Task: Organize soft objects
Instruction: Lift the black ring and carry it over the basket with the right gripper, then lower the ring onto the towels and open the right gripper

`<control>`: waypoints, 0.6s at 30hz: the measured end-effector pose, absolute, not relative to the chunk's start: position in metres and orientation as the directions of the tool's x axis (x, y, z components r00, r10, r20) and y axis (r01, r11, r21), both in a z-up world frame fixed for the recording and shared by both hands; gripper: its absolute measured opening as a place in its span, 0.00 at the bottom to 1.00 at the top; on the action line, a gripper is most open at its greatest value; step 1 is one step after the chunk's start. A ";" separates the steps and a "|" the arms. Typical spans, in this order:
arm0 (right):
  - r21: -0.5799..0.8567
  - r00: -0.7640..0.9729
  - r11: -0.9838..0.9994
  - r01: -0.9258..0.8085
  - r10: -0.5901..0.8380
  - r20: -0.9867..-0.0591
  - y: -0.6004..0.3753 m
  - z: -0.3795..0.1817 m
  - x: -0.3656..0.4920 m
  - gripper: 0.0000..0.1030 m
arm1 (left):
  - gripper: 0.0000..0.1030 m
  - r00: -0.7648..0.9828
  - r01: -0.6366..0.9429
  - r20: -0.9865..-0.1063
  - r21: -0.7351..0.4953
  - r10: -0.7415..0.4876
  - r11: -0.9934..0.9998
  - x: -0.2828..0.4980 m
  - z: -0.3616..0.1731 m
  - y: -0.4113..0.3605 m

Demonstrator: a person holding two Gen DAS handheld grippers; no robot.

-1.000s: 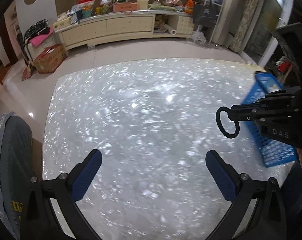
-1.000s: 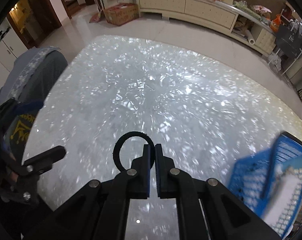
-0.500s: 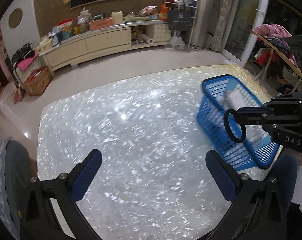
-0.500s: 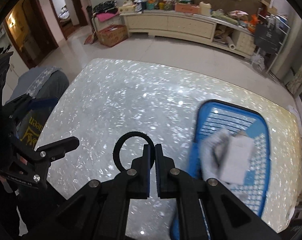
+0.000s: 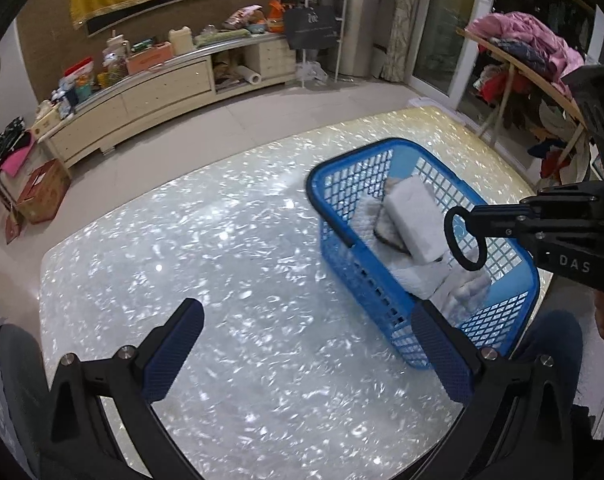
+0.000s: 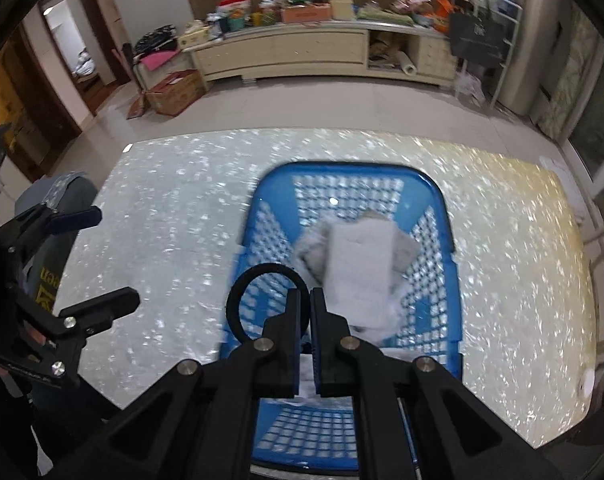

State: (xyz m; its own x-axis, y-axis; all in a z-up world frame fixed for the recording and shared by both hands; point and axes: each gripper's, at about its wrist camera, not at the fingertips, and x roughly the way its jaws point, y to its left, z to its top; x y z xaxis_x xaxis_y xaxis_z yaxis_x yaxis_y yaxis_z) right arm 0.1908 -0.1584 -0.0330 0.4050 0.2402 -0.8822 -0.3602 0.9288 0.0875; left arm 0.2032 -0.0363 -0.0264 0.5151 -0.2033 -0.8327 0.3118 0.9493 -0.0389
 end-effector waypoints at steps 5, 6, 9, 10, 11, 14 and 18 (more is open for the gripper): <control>0.086 0.379 0.946 -0.311 0.207 -0.902 -0.182 -0.058 0.207 0.04 | 1.00 0.488 0.336 -0.847 -0.040 -0.210 0.941 0.219 -0.042 -0.055; 0.081 0.380 0.950 -0.303 0.198 -0.904 -0.184 -0.061 0.210 0.04 | 1.00 0.481 0.342 -0.851 -0.040 -0.212 0.939 0.223 -0.046 -0.059; 0.070 0.396 0.959 -0.275 0.179 -0.900 -0.188 -0.067 0.219 0.04 | 1.00 0.471 0.348 -0.855 -0.048 -0.219 0.936 0.229 -0.054 -0.062; 0.073 0.397 0.960 -0.270 0.180 -0.900 -0.188 -0.069 0.223 0.04 | 1.00 0.466 0.350 -0.857 -0.052 -0.222 0.935 0.232 -0.057 -0.063; 0.073 0.395 0.960 -0.270 0.180 -0.901 -0.188 -0.070 0.225 0.04 | 1.00 0.463 0.351 -0.858 -0.053 -0.223 0.935 0.234 -0.058 -0.064; 0.050 0.399 0.961 -0.271 0.160 -0.903 -0.187 -0.075 0.231 0.04 | 1.00 0.454 0.352 -0.863 -0.053 -0.220 0.935 0.240 -0.065 -0.065; 0.039 0.403 0.962 -0.269 0.150 -0.903 -0.188 -0.078 0.230 0.04 | 1.00 0.448 0.352 -0.865 -0.063 -0.227 0.934 0.243 -0.070 -0.063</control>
State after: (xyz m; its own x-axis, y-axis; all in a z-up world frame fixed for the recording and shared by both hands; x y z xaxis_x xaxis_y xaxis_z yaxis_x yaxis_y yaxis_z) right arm 0.2305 -0.1875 -0.0777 0.4031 0.1498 -0.9028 -0.2694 0.9622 0.0393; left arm 0.2426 -0.0628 -0.0697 0.4476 -0.2273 -0.8649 0.3516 0.9340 -0.0635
